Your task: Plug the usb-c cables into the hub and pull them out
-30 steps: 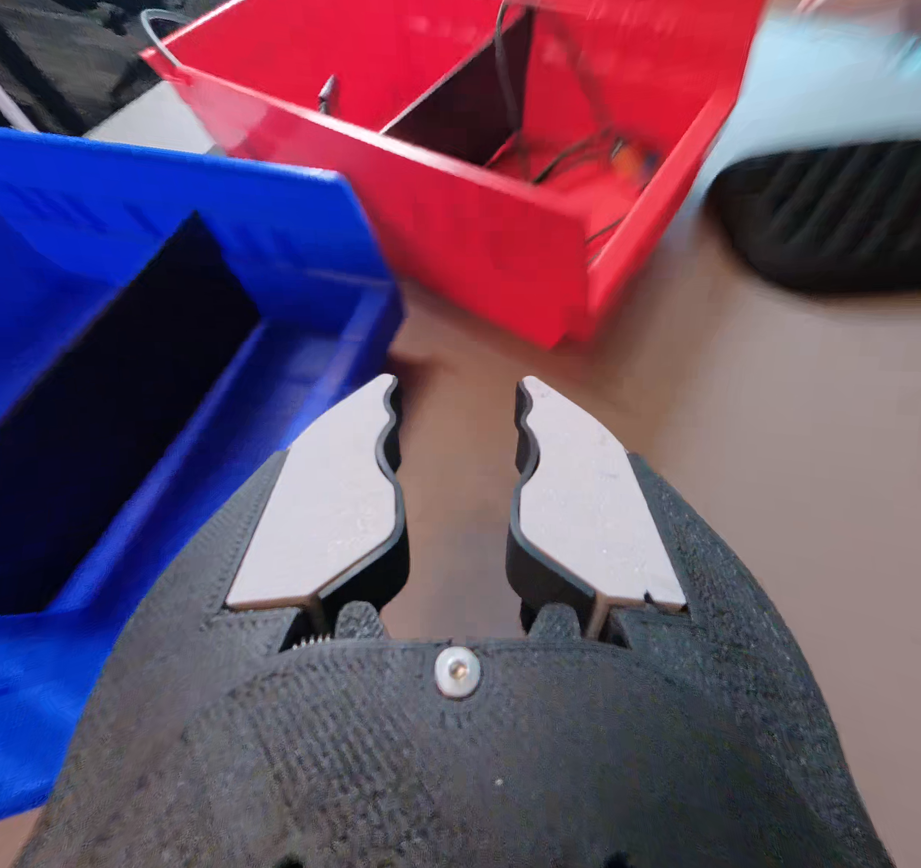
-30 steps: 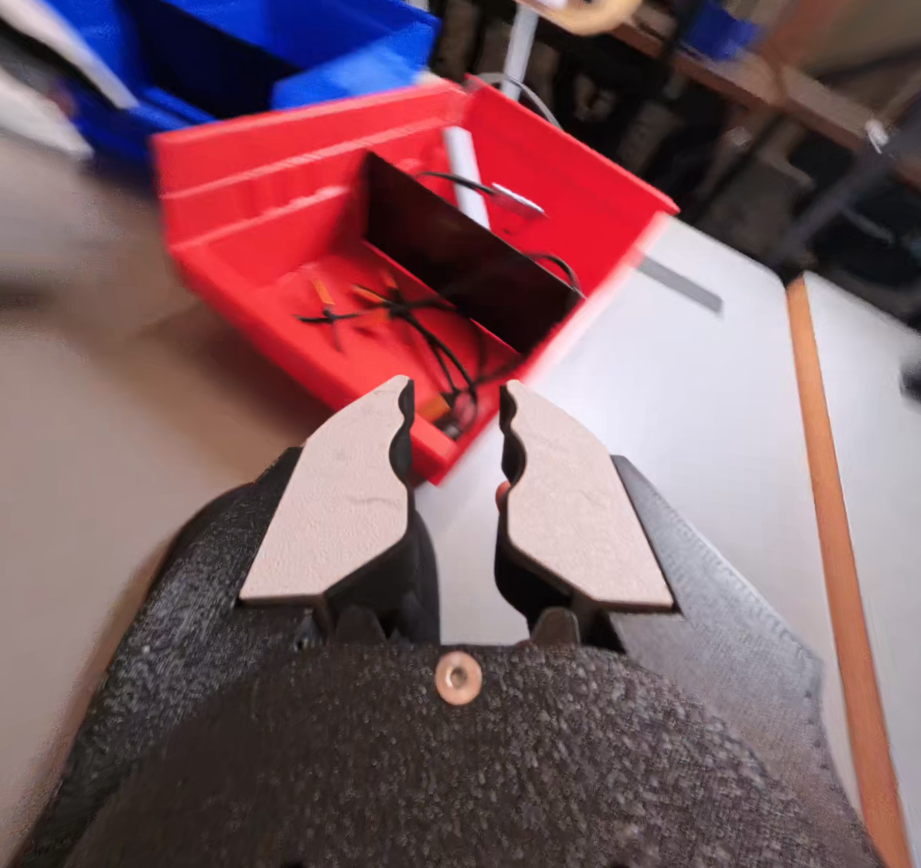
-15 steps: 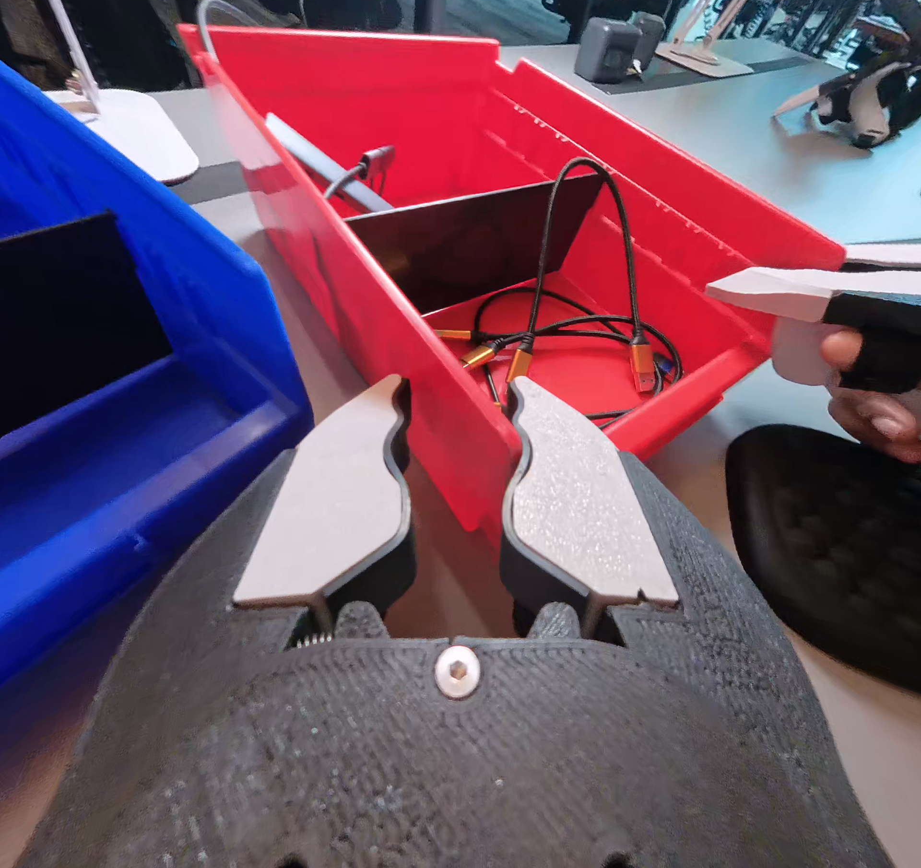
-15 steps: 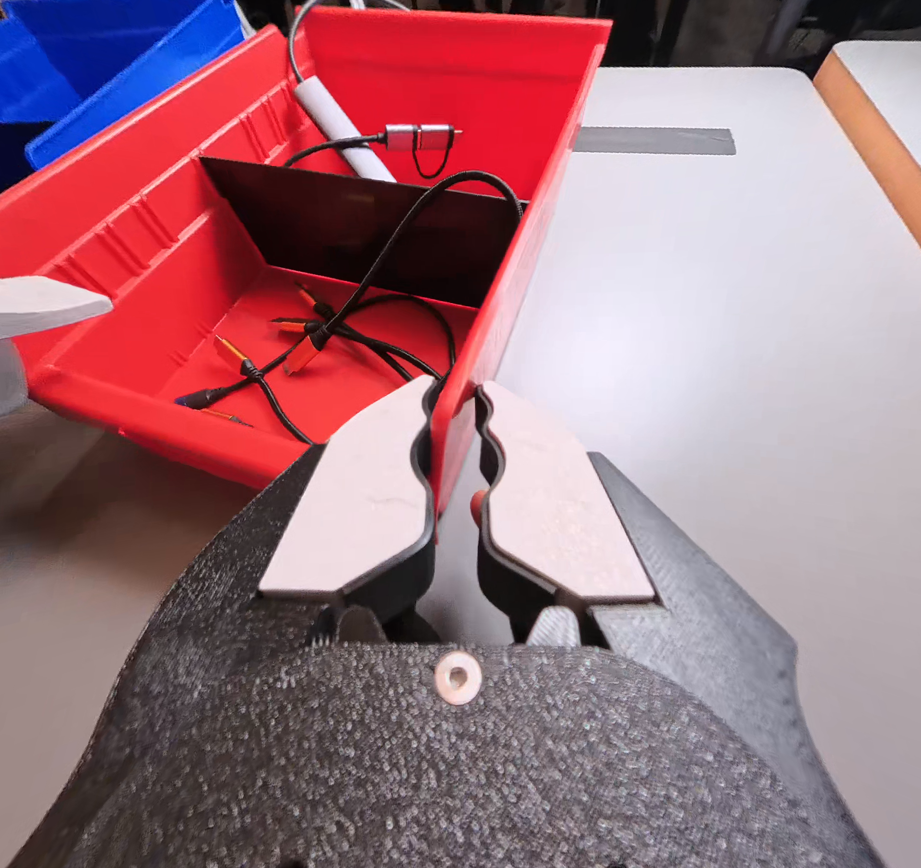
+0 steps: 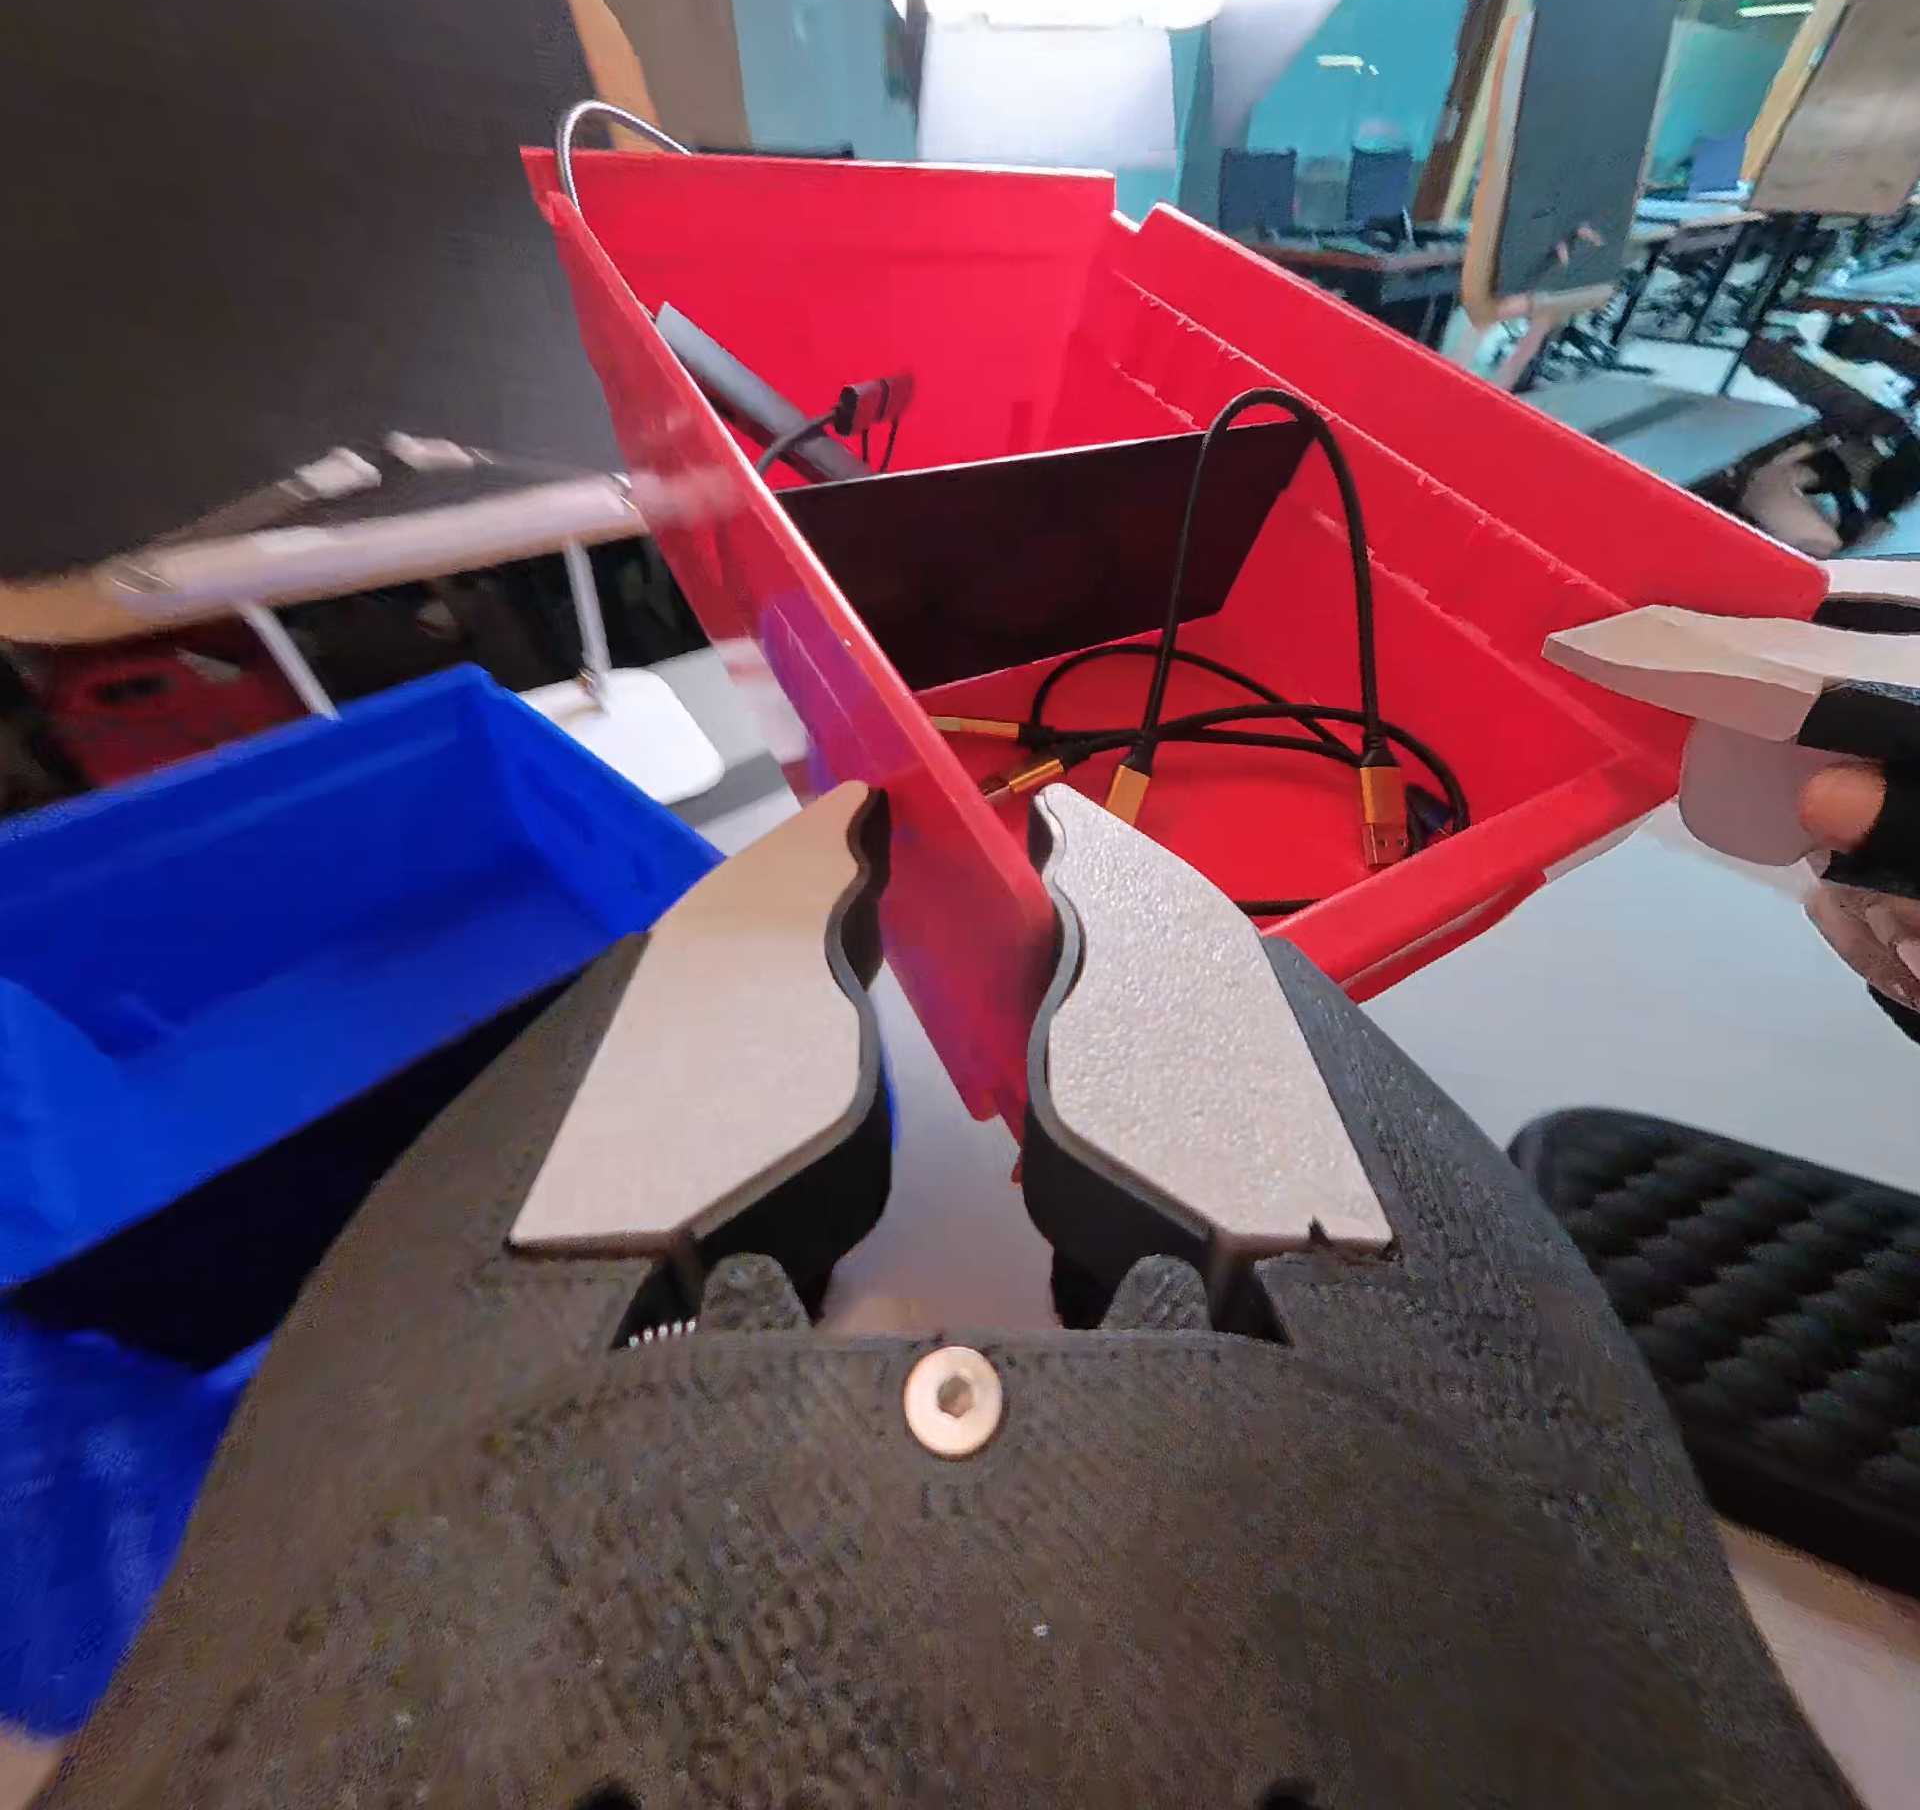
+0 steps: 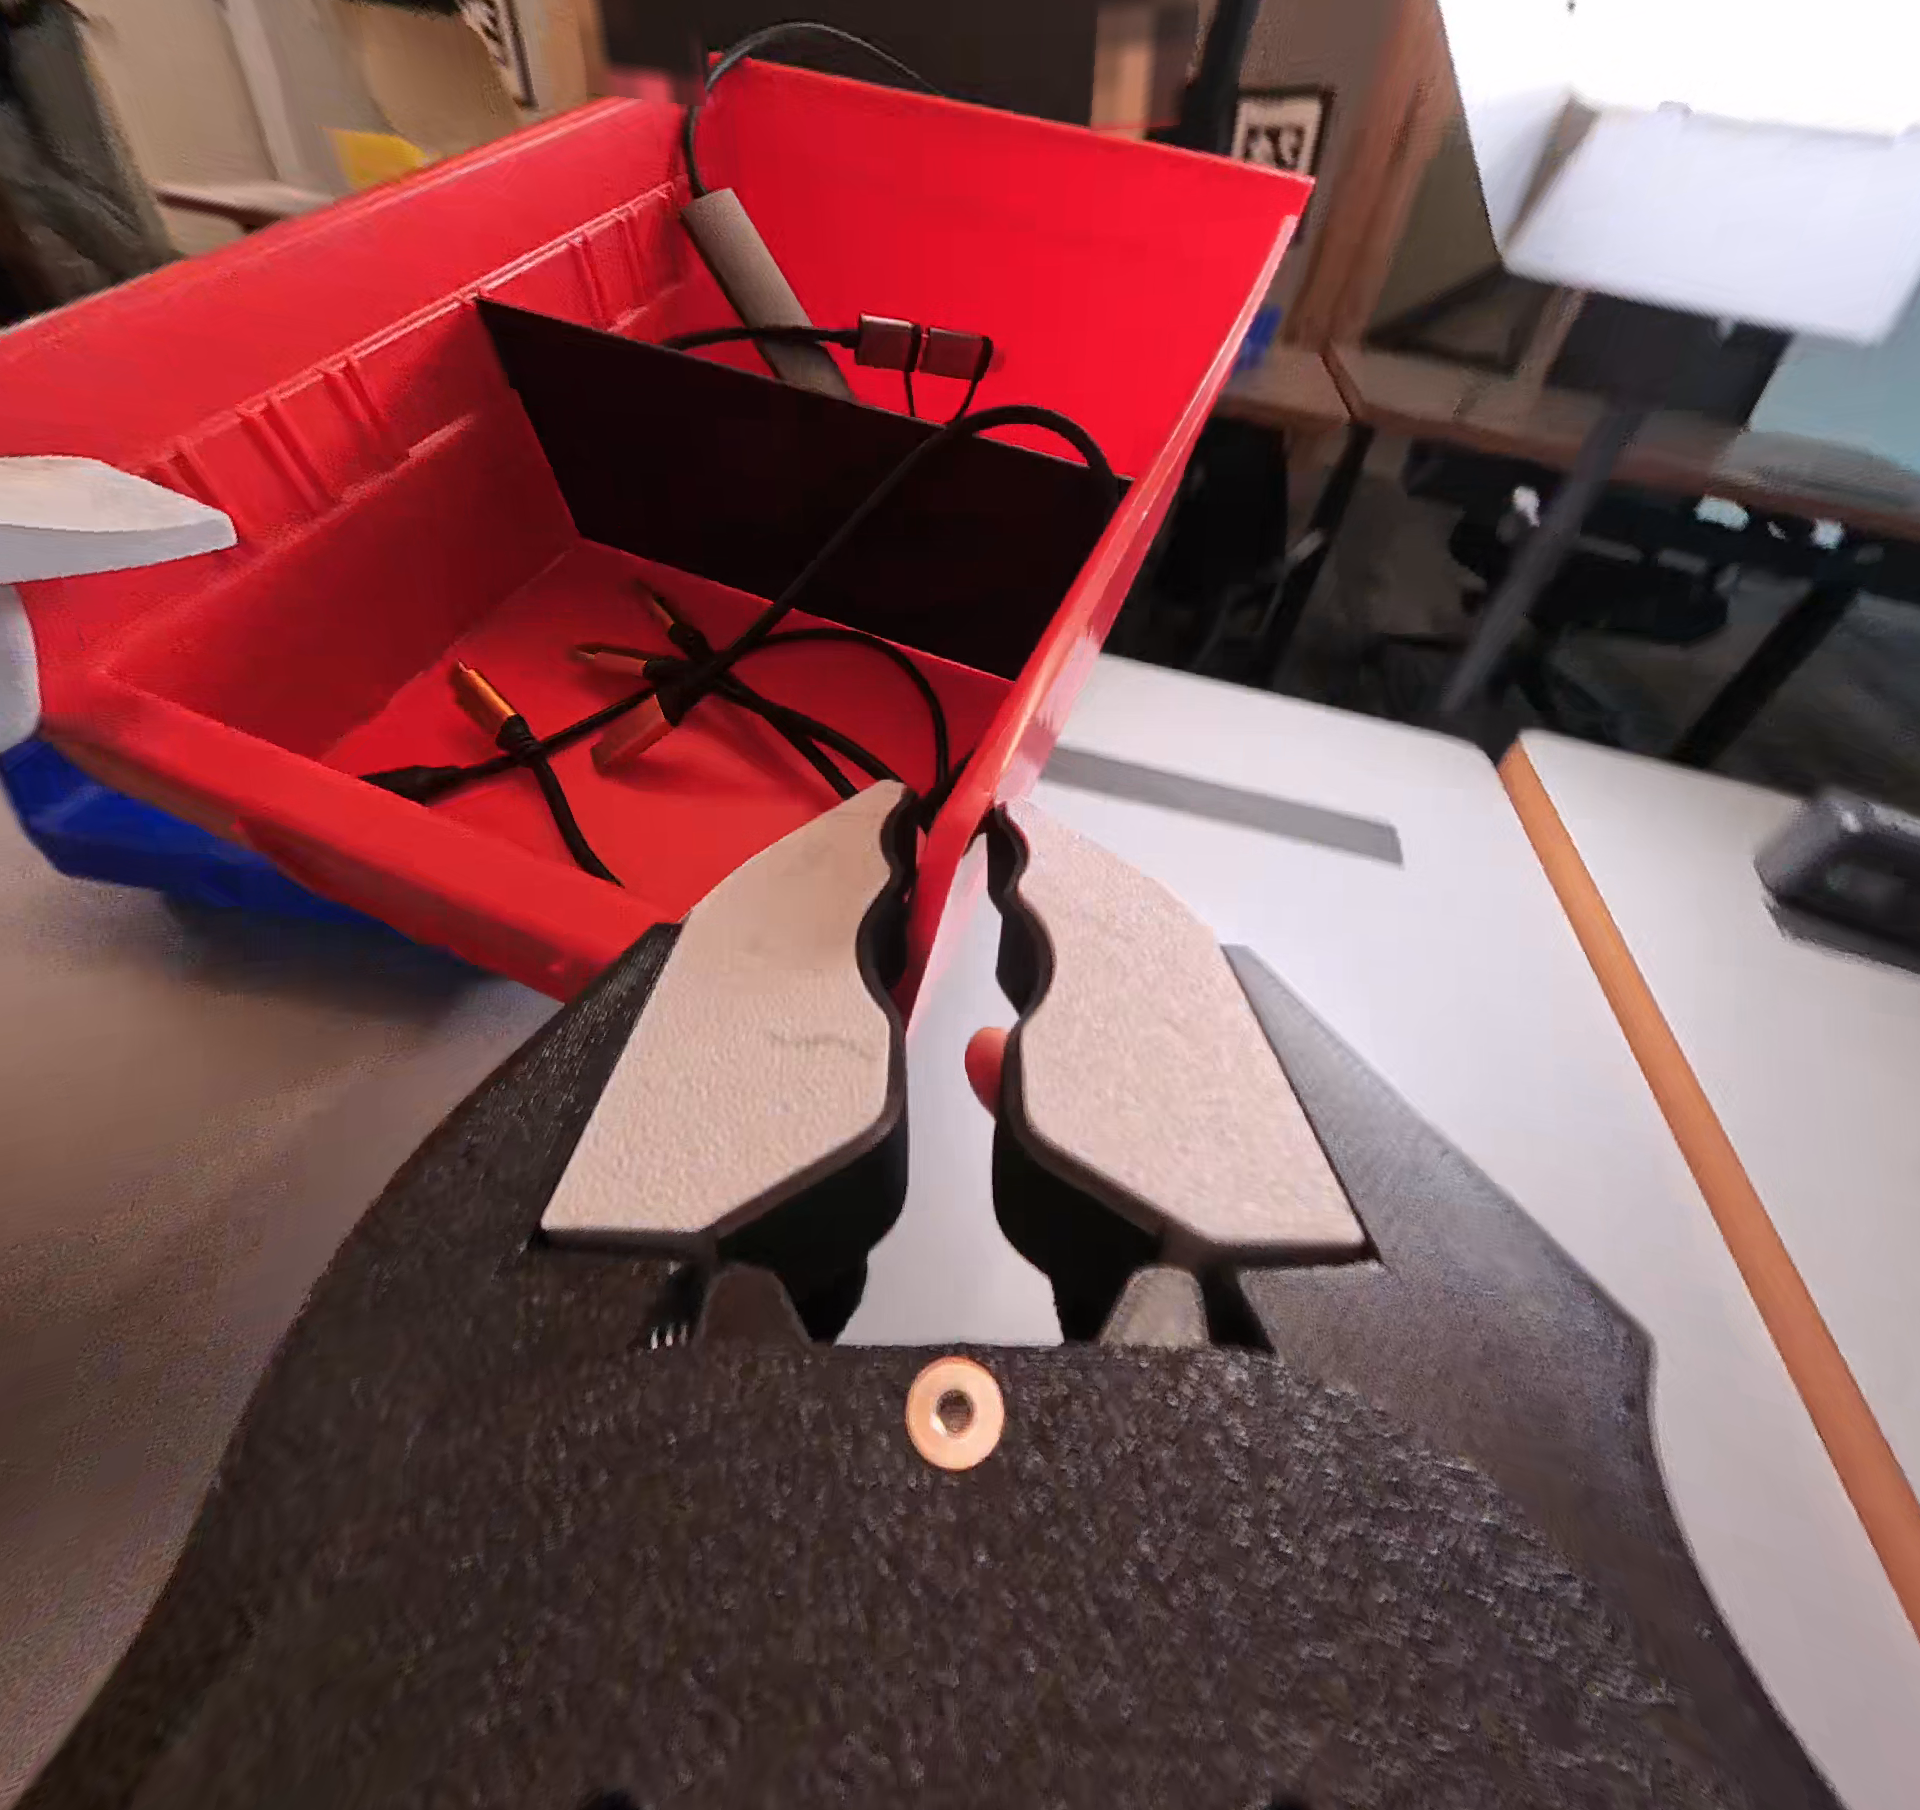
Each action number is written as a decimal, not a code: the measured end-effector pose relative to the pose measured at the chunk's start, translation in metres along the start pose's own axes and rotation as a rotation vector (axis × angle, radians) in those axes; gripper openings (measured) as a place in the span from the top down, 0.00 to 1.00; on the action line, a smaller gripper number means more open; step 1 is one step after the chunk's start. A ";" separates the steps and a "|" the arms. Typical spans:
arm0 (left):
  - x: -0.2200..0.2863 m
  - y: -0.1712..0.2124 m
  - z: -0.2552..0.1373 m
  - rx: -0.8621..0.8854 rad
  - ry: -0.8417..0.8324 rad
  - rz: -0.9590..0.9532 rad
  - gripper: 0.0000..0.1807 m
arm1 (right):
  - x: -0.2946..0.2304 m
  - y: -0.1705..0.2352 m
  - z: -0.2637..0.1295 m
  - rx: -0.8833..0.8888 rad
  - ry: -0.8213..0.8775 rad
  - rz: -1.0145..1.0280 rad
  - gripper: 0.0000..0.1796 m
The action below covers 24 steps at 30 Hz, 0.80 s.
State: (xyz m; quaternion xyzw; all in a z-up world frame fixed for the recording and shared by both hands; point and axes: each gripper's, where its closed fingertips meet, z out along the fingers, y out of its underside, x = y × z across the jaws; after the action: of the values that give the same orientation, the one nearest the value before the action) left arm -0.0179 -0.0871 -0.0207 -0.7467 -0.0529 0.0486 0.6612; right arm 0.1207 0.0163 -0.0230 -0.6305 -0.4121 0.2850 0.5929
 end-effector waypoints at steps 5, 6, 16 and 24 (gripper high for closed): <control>-0.066 -0.054 -0.067 0.080 -0.159 0.030 0.87 | -0.073 -0.073 0.028 0.107 -0.149 -0.051 0.93; -0.080 -0.058 -0.082 0.086 -0.193 0.028 0.87 | -0.092 -0.082 0.034 0.118 -0.183 -0.057 0.92; -0.226 -0.003 -0.237 0.052 -0.556 -0.089 0.90 | -0.307 -0.072 0.095 0.076 -0.499 -0.056 0.92; -0.300 0.109 -0.267 -0.085 -0.621 -0.219 0.92 | -0.397 0.035 0.132 -0.142 -0.588 -0.056 0.90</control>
State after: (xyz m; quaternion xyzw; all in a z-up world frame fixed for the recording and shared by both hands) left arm -0.2750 -0.4057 -0.0960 -0.7131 -0.3336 0.2003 0.5832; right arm -0.1828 -0.2548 -0.1264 -0.5493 -0.6022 0.4094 0.4099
